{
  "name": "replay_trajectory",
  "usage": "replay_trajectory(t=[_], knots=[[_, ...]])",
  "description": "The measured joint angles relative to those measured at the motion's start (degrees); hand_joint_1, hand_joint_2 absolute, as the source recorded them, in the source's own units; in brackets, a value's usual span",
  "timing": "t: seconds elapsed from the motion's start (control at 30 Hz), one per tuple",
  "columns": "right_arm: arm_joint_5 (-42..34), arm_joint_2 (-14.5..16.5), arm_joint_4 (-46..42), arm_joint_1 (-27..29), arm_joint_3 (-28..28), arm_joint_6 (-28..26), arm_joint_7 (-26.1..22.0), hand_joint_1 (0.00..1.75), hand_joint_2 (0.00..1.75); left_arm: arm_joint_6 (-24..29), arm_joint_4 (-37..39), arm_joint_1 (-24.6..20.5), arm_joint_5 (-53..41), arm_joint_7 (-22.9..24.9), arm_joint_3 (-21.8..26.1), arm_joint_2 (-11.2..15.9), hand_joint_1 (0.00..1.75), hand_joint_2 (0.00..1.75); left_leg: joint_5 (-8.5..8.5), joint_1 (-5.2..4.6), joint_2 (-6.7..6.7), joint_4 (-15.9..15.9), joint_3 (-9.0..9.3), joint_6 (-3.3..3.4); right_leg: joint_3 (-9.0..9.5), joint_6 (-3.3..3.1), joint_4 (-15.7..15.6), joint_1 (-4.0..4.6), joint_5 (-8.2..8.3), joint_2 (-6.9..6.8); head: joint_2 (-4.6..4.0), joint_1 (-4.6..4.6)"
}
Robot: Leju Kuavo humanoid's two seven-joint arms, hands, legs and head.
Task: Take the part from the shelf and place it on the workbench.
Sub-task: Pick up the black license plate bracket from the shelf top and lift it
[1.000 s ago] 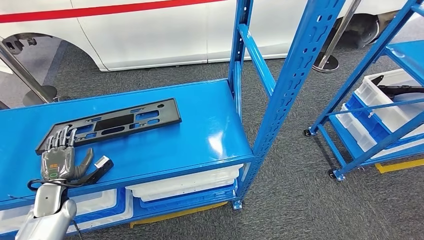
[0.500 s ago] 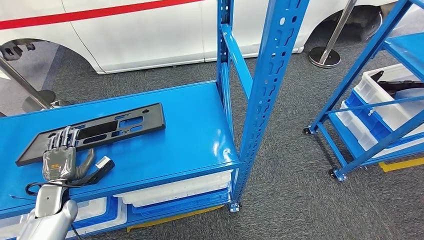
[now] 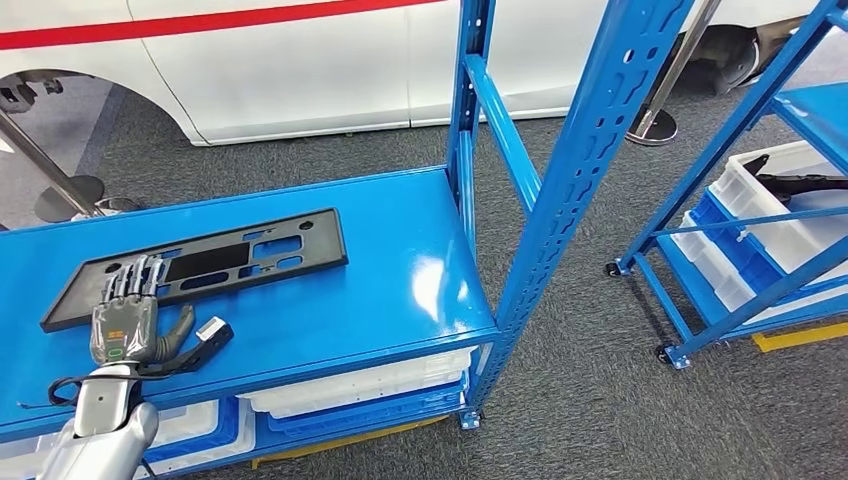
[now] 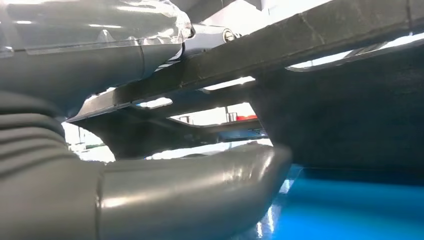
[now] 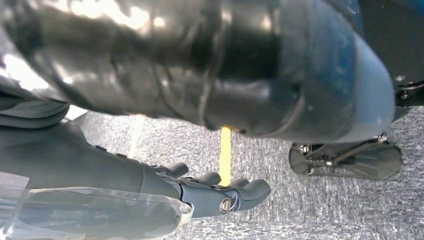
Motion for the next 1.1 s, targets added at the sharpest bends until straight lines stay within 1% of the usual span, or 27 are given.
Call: replay_trajectory(t=[0.23,0.37,0.6,0.9,1.1], knots=[[0.0,0.0,0.0,0.0,0.0,0.0,0.0,0.00,0.00,0.0,0.0,0.0,-0.4,0.6,-0.5,0.0,0.00,1.75,-0.03,-0.08,0.00,0.0,0.03,0.25,0.09,0.48,-0.2,-0.08,0.11,0.00,-0.01,-0.01],[0.3,0.0,0.0,0.0,0.0,0.0,-0.2,0.00,0.00,0.1,-0.3,-0.2,-1.6,1.0,-0.7,0.0,0.00,1.75,-0.03,-0.18,0.00,0.0,0.07,0.25,0.11,0.49,-0.2,-0.11,0.10,-0.01,0.00,-0.01],[0.9,0.0,0.0,0.0,0.0,0.1,-0.3,0.00,0.00,0.2,-1.0,-0.6,-3.1,1.5,-1.1,0.0,0.00,1.75,-0.01,-0.01,0.01,0.0,0.11,0.21,0.08,0.48,-0.1,-0.04,0.09,0.00,0.00,-0.02],[1.2,0.0,0.0,0.0,0.0,0.1,-0.3,0.00,0.00,0.2,-0.9,-1.9,-3.5,3.0,-5.0,0.0,0.00,1.75,0.02,0.06,0.02,0.0,0.09,0.18,0.08,0.48,-0.1,0.03,0.08,0.00,0.00,-0.01],[1.3,0.0,0.0,0.0,0.0,0.1,-0.3,0.00,0.00,0.2,-0.9,-2.3,-3.6,3.1,-6.0,0.0,0.00,1.75,0.02,0.06,0.02,0.0,0.08,0.18,0.07,0.48,-0.1,0.02,0.08,0.00,-0.01,-0.02]])
